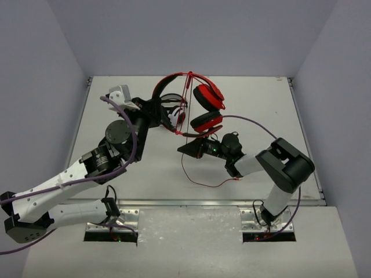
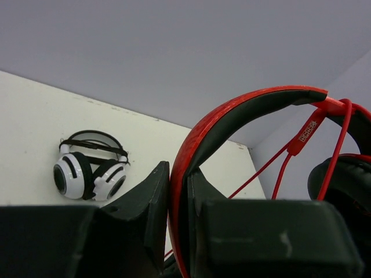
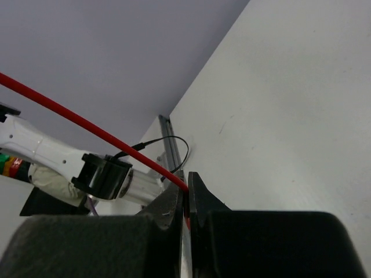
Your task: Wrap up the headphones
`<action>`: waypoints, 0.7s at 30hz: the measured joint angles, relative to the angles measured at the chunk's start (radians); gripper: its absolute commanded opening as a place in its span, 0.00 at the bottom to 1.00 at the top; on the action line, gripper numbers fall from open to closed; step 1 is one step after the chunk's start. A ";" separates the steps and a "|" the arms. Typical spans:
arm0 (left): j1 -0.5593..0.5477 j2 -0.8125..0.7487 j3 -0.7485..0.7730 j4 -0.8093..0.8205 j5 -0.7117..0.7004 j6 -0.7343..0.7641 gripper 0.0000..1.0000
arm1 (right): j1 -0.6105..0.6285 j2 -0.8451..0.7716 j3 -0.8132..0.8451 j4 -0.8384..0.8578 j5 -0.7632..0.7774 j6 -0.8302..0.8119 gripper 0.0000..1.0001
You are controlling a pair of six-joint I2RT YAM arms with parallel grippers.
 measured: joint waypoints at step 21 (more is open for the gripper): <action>0.224 0.331 0.205 -0.128 -0.113 -0.063 0.00 | 0.226 -0.115 -0.100 -0.005 0.019 -0.026 0.01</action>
